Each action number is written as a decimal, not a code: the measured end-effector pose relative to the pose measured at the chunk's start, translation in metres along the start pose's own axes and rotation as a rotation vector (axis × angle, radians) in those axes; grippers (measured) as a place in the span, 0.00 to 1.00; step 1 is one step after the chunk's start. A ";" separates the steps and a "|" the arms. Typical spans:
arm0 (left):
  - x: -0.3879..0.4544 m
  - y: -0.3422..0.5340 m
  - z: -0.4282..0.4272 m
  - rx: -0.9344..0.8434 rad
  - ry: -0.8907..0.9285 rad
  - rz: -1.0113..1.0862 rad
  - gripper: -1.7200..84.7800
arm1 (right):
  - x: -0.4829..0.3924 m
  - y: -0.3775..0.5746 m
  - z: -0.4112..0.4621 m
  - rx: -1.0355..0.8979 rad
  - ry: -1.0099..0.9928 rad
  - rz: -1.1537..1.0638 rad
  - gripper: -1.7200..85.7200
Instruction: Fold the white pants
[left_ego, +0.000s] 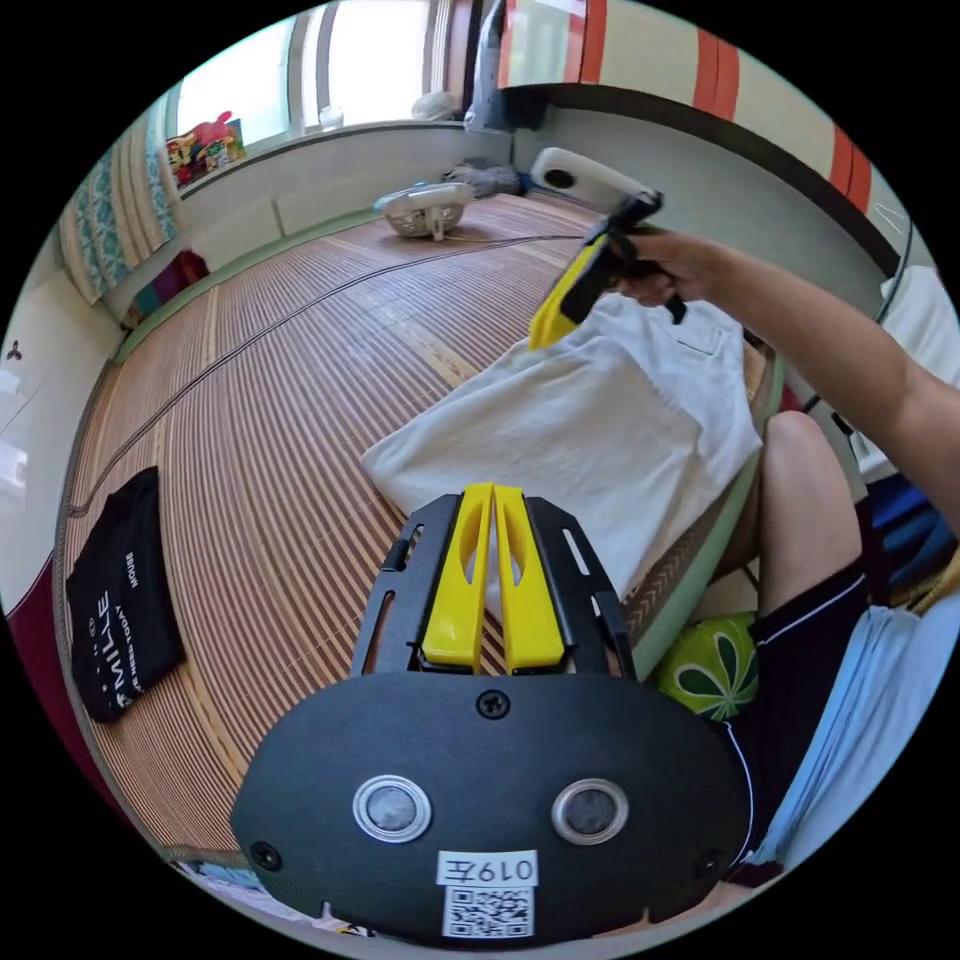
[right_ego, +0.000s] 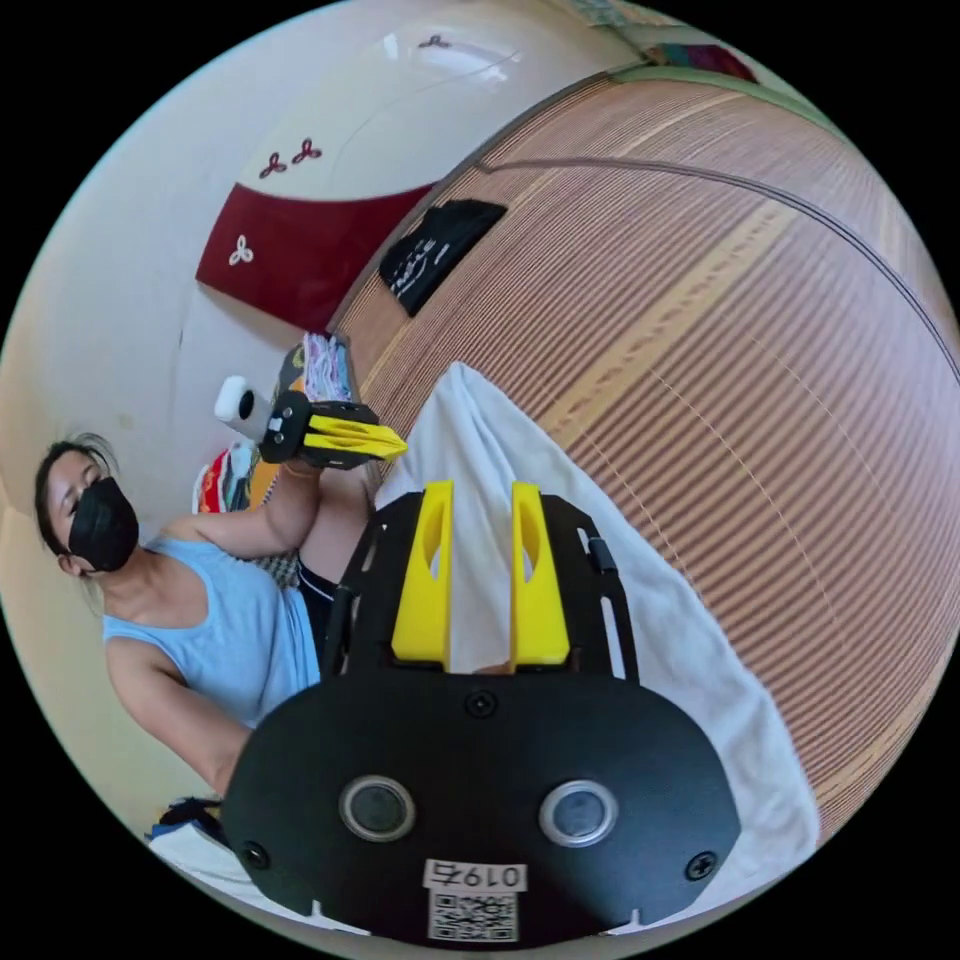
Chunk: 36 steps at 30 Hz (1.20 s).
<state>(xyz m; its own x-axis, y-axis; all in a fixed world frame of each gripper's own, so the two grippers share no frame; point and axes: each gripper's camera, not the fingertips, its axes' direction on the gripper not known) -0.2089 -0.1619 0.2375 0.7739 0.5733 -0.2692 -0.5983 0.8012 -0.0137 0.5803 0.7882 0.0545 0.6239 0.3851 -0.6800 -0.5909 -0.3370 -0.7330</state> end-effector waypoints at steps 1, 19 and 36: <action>0.000 -0.001 0.003 -0.022 -0.029 -0.008 0.03 | 0.009 0.028 -0.018 0.079 -0.024 0.058 0.12; 0.004 -0.010 0.016 -0.115 -0.130 0.018 0.03 | 0.062 0.251 -0.047 0.377 -0.368 0.443 0.17; 0.005 -0.010 0.013 -0.103 -0.106 0.017 0.03 | -0.032 0.273 -0.067 0.318 0.195 0.408 0.07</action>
<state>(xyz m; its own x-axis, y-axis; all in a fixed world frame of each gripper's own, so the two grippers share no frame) -0.1962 -0.1653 0.2493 0.7775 0.6062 -0.1675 -0.6257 0.7722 -0.1100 0.4335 0.6269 -0.1249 0.3773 0.1013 -0.9205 -0.9111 -0.1374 -0.3885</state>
